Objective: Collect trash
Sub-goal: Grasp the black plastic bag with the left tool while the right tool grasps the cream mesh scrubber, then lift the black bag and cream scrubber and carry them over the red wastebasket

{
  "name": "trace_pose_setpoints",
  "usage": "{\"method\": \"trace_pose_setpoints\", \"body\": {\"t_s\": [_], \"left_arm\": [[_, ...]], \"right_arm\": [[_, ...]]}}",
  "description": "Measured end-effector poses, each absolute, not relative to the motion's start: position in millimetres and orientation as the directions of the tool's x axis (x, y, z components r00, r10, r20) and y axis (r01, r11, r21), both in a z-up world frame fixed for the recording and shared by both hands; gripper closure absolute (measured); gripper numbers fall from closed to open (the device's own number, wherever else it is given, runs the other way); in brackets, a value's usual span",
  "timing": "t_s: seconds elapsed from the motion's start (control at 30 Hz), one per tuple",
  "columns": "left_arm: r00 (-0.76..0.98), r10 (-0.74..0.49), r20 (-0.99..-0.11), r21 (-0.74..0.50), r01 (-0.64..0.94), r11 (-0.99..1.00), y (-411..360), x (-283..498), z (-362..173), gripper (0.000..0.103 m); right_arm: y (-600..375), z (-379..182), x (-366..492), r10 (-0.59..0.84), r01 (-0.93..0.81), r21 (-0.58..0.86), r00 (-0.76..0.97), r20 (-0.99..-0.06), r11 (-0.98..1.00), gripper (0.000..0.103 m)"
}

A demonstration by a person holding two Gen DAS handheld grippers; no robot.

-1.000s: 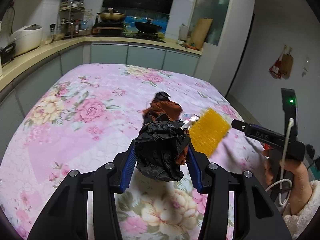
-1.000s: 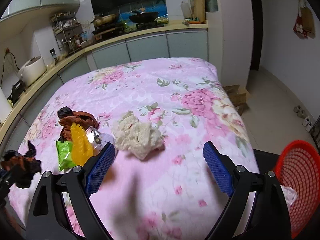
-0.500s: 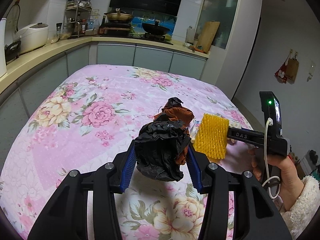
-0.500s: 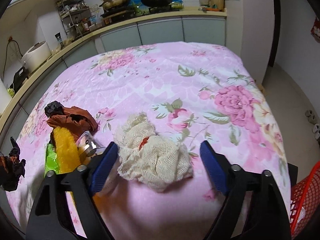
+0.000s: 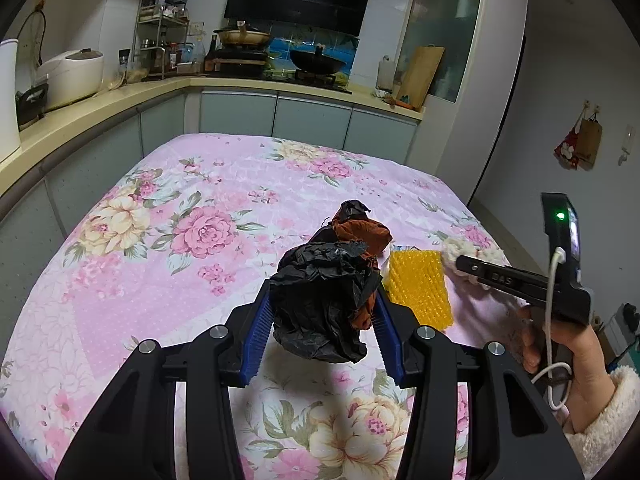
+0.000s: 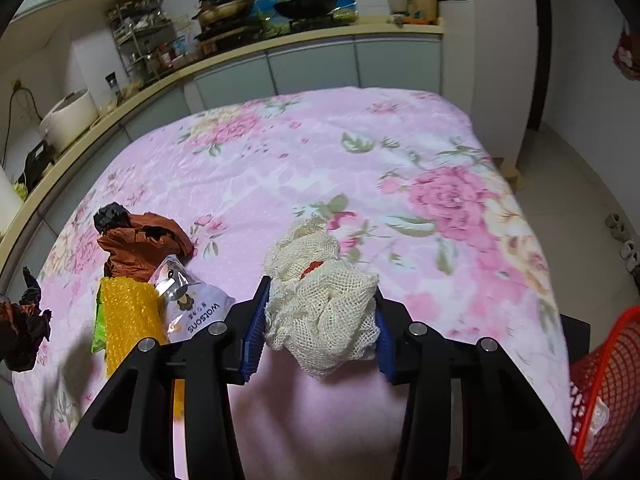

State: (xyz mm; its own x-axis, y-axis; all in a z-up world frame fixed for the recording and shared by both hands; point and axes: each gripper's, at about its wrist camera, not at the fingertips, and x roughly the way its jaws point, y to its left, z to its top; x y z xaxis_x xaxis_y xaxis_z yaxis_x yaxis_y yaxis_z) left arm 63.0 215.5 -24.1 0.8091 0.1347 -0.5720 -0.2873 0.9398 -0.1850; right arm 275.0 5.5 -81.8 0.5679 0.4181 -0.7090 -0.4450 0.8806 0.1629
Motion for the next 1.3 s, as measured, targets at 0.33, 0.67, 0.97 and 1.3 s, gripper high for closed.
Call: {"method": "trace_pose_setpoints", "body": {"t_s": [0.33, 0.67, 0.97, 1.3], "left_arm": [[0.833, 0.152, -0.532, -0.174, -0.283, 0.943, 203.7, 61.7, -8.7, 0.058], [0.86, 0.184, -0.475, -0.143, -0.282, 0.949, 188.9, 62.7, 17.4, 0.058], [0.894, 0.176, -0.412, -0.127, -0.247, 0.961, 169.9, 64.0, 42.6, 0.058], [0.915, 0.135, -0.38, -0.117, -0.192, 0.974, 152.3, 66.9, 55.5, 0.058]], "right_arm": [[-30.9, -44.5, 236.8, 0.431, -0.414, 0.181, 0.661, -0.614, 0.892, 0.059], [-46.0, -2.9, 198.4, 0.447, -0.422, 0.177, 0.717, -0.535, 0.889, 0.06], [-61.9, 24.7, 175.0, 0.434, -0.417, 0.145, 0.77, -0.468, 0.897, 0.059], [-76.8, 35.8, 165.6, 0.403, -0.383, 0.138, 0.802, -0.441, 0.913, 0.059]]}}
